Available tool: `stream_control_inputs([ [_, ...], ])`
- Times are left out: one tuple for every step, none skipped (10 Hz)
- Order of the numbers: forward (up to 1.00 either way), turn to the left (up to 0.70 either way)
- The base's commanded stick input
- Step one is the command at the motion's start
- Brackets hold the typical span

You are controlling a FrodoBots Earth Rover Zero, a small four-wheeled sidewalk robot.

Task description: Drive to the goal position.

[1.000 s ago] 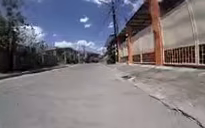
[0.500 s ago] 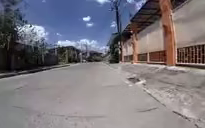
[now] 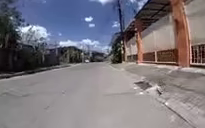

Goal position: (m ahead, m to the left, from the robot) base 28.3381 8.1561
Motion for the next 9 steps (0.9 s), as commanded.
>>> stream_control_inputs([
  [1.00,0.02],
  [1.00,0.00],
  [1.00,0.04],
  [1.00,0.07],
  [1.00,0.05],
  [1.00,0.02],
  [1.00,0.07],
  [1.00,0.10],
  [1.00,0.00],
])
